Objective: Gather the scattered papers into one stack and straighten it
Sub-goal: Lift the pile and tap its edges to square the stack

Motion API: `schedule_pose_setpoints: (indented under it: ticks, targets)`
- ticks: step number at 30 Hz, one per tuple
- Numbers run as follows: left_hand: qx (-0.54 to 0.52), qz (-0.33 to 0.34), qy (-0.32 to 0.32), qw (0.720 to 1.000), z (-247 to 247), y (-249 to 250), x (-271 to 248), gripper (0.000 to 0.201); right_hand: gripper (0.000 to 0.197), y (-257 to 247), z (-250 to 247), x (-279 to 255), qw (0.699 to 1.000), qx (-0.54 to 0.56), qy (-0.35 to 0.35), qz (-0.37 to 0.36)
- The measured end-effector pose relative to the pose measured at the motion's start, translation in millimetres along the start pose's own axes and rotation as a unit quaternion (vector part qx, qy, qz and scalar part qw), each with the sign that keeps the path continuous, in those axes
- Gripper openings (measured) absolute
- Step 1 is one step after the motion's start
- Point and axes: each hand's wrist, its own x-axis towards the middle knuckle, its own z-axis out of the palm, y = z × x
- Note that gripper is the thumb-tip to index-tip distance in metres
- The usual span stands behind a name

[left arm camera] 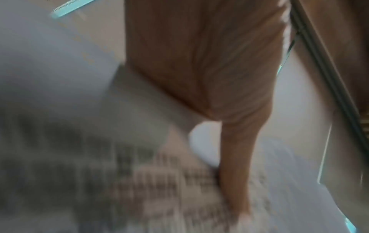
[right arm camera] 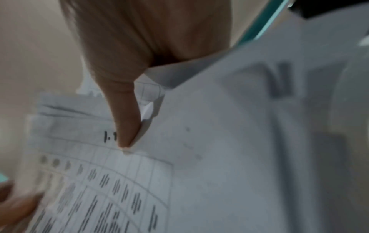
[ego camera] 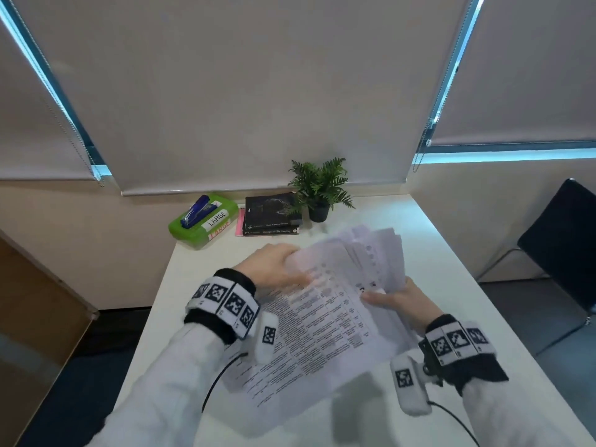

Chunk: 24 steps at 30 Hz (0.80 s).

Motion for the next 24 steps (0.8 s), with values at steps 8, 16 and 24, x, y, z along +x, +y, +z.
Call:
schedule_pose_setpoints:
  ticks: [8,16,24]
  targets:
    - [-0.138,-0.164,-0.08,0.974,34,-112,-53,0.036,0.069,80,-22,-16,0.99,0.088,0.021,0.107]
    - [-0.531,-0.134,-0.009,0.837,107,-105,-84,0.055,0.039,97,-14,-13,0.978,0.175,0.044,0.104]
    - [-0.516,-0.085,0.247,0.816,90,-93,-57,0.034,0.057,63,-8,11,0.982,0.188,0.027,0.007]
